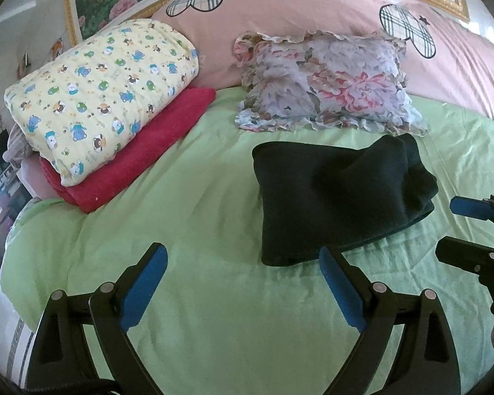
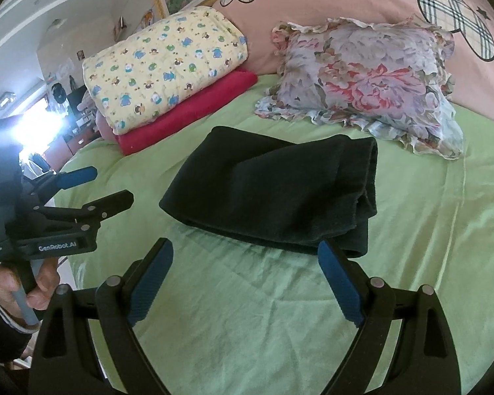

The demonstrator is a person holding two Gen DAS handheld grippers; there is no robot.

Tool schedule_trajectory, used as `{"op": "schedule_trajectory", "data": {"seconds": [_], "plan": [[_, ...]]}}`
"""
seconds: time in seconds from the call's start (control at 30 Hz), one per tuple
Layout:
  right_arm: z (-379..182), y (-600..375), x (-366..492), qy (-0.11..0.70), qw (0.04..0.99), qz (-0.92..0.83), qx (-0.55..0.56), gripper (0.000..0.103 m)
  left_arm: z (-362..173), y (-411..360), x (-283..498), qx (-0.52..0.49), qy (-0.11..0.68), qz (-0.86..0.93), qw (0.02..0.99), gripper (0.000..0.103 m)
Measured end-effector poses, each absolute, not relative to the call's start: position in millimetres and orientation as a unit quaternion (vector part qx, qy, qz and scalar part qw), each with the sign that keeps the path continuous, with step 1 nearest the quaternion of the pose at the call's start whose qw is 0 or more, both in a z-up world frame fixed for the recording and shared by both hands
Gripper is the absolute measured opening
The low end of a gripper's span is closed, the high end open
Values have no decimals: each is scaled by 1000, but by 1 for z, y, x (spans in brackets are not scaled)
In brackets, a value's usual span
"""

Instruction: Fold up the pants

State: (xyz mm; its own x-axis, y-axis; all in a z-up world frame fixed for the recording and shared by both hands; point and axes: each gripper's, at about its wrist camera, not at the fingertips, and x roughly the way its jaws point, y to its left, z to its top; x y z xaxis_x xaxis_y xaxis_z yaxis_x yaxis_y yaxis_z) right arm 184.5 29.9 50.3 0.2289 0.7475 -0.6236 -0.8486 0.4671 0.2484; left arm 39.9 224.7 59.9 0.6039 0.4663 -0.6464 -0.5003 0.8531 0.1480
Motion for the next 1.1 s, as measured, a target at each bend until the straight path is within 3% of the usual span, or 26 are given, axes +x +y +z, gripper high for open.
{"op": "schedule_trajectory", "data": {"seconds": [1.1], "plan": [[36,50,199,356,773,516,-94,90,39,243,63,-36,375,274,885,94]]}}
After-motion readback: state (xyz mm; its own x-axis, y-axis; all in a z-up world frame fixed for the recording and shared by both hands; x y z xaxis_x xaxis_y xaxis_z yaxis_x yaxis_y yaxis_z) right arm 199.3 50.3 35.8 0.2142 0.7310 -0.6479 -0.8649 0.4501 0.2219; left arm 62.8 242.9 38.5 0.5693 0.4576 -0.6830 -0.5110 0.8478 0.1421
